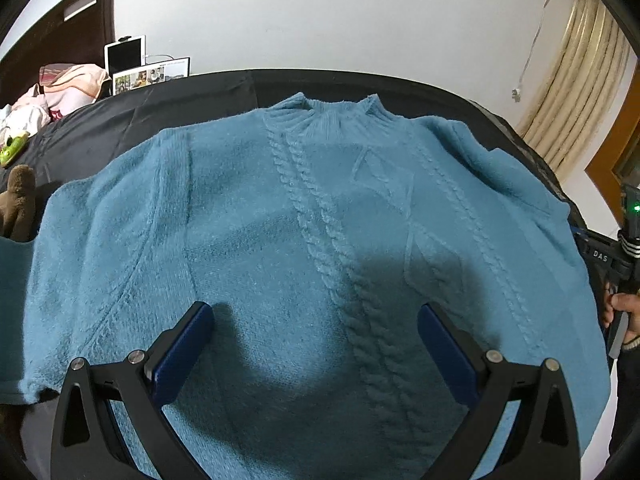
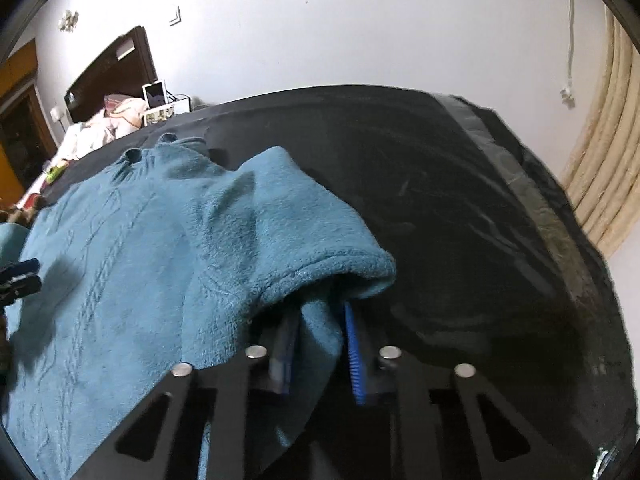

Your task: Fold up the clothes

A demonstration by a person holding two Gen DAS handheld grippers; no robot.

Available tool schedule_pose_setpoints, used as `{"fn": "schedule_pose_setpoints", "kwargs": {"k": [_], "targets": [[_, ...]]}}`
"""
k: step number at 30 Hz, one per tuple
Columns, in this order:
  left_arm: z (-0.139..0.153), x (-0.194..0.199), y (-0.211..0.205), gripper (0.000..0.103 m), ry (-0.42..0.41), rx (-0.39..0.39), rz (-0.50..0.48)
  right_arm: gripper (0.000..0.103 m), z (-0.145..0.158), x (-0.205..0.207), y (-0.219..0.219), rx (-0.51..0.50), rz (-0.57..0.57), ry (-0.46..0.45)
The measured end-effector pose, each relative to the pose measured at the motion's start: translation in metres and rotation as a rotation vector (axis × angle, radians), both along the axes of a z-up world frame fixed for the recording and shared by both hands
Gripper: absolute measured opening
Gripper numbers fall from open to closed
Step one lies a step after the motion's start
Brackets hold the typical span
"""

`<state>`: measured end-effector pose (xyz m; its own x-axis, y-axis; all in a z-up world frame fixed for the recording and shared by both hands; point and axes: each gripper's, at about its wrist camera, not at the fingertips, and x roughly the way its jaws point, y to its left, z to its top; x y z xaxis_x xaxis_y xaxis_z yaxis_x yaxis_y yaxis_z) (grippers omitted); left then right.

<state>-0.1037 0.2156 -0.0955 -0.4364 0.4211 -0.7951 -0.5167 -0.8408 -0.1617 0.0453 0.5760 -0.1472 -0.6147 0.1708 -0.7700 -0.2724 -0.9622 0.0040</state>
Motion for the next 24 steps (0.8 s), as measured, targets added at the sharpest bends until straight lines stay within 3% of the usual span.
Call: {"fn": "schedule_pose_setpoints", "kwargs": {"k": [4,9,13,16,19,21,23,24], "targets": [[-0.002,-0.001,0.005,0.102,0.015,-0.017,-0.003,0.018,0.024,0.005,-0.016,0.158,-0.042,0.024],[-0.002,-0.002,0.004,0.102,0.015,-0.01,-0.002,0.018,0.069,0.015,-0.036,0.593,-0.155,0.095],[-0.002,-0.003,0.003,0.102,0.017,-0.011,-0.003,0.018,0.093,0.021,-0.048,0.784,-0.191,0.139],[-0.003,-0.003,0.002,0.102,0.019,-0.013,-0.004,0.018,0.099,0.024,-0.046,0.699,-0.169,0.153],[-0.004,-0.005,0.0,0.102,0.018,-0.007,-0.003,0.023,0.095,0.027,-0.025,0.381,-0.091,0.119],[-0.003,-0.005,0.0,0.102,0.017,-0.005,-0.003,0.035,0.087,0.034,-0.013,0.263,-0.096,0.103],[-0.003,-0.005,0.0,0.102,0.017,-0.004,-0.003,0.081,0.083,0.05,-0.004,0.182,-0.098,0.123],[-0.003,-0.005,0.0,0.102,0.018,-0.005,-0.003,0.083,0.082,0.059,-0.001,0.141,-0.101,0.14]]}}
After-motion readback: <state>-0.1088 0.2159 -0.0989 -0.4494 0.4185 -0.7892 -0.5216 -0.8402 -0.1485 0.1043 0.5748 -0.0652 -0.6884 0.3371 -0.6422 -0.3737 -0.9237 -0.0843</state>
